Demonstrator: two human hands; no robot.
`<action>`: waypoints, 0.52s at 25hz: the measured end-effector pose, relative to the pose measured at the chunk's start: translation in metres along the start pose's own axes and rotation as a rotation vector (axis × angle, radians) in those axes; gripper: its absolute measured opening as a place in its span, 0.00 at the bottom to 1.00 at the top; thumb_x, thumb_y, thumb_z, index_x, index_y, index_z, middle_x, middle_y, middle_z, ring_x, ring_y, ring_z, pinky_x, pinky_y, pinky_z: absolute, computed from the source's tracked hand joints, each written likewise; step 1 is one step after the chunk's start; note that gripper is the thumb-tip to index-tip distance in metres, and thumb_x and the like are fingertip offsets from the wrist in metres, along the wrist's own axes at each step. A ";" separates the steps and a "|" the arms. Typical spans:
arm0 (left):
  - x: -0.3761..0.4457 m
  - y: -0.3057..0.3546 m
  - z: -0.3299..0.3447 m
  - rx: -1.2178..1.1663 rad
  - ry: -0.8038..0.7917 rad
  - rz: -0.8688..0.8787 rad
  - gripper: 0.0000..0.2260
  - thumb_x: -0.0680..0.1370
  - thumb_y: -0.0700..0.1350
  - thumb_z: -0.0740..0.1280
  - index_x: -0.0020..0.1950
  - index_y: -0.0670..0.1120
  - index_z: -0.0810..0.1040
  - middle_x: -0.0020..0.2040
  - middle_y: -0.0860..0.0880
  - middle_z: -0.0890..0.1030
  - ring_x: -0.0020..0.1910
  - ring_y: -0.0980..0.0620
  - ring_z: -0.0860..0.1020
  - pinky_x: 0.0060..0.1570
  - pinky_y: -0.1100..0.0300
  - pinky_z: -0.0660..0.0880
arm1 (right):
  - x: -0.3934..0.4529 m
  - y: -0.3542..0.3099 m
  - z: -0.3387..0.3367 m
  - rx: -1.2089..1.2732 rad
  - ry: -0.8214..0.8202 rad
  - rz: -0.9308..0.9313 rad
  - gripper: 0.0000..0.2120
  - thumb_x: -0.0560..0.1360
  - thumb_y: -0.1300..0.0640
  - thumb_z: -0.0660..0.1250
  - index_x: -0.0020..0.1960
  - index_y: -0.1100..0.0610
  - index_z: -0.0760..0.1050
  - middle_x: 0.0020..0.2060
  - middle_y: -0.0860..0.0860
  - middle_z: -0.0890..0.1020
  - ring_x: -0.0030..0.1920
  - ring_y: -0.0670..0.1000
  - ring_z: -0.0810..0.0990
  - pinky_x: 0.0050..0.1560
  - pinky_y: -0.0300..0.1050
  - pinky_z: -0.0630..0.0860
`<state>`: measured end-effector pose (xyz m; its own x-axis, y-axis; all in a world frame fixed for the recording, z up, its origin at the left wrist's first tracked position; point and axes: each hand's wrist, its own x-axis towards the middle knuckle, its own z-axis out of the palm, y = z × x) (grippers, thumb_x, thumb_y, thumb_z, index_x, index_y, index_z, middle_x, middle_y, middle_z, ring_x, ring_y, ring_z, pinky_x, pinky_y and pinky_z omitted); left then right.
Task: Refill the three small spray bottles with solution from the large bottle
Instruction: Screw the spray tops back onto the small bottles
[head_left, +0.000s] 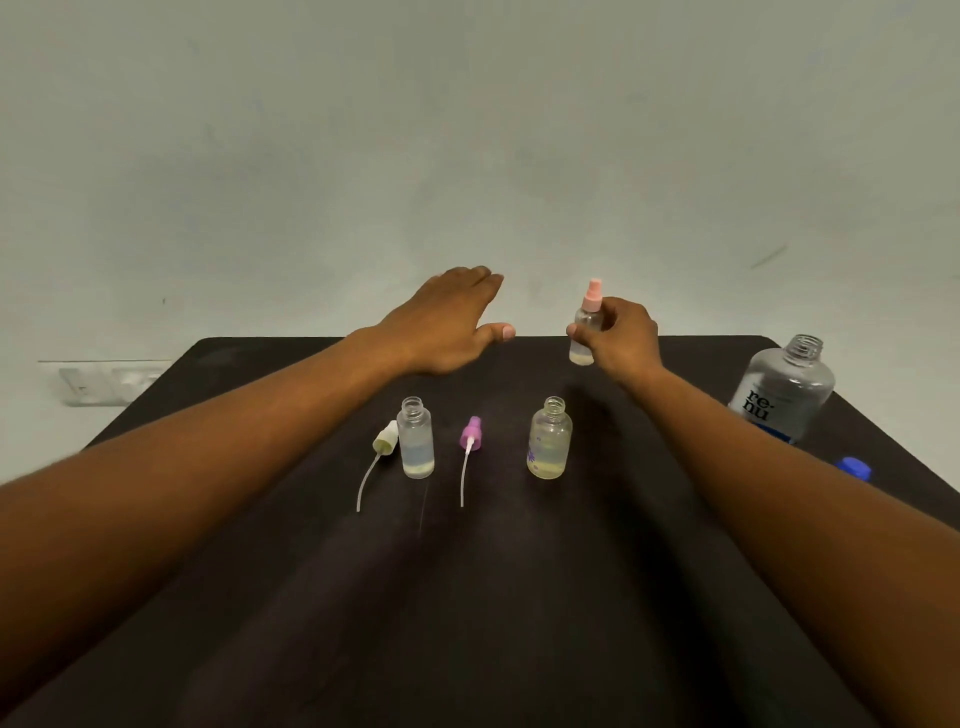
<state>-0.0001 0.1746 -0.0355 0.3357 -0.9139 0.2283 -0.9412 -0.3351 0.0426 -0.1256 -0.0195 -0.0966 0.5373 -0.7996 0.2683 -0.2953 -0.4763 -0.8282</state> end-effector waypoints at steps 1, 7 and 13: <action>0.004 -0.004 0.003 0.013 0.003 0.005 0.31 0.84 0.58 0.60 0.82 0.42 0.58 0.81 0.42 0.62 0.79 0.42 0.61 0.77 0.50 0.57 | 0.009 0.003 0.005 -0.007 0.003 0.009 0.19 0.77 0.57 0.73 0.66 0.60 0.77 0.62 0.56 0.81 0.60 0.57 0.80 0.65 0.52 0.74; 0.012 -0.021 0.019 0.048 -0.011 0.014 0.31 0.84 0.58 0.59 0.81 0.42 0.59 0.80 0.42 0.63 0.78 0.42 0.62 0.76 0.51 0.58 | 0.038 0.016 0.029 -0.038 -0.004 0.048 0.20 0.78 0.57 0.73 0.67 0.60 0.76 0.64 0.56 0.80 0.62 0.57 0.79 0.62 0.48 0.72; 0.010 -0.027 0.023 0.009 -0.021 -0.008 0.30 0.84 0.58 0.59 0.81 0.42 0.60 0.79 0.42 0.65 0.78 0.42 0.63 0.76 0.50 0.59 | 0.038 0.020 0.032 -0.036 -0.016 0.071 0.21 0.78 0.56 0.72 0.69 0.60 0.74 0.65 0.56 0.79 0.64 0.58 0.78 0.66 0.52 0.73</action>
<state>0.0299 0.1692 -0.0563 0.3438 -0.9158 0.2077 -0.9383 -0.3440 0.0360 -0.0855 -0.0477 -0.1186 0.5266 -0.8261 0.2007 -0.3611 -0.4311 -0.8269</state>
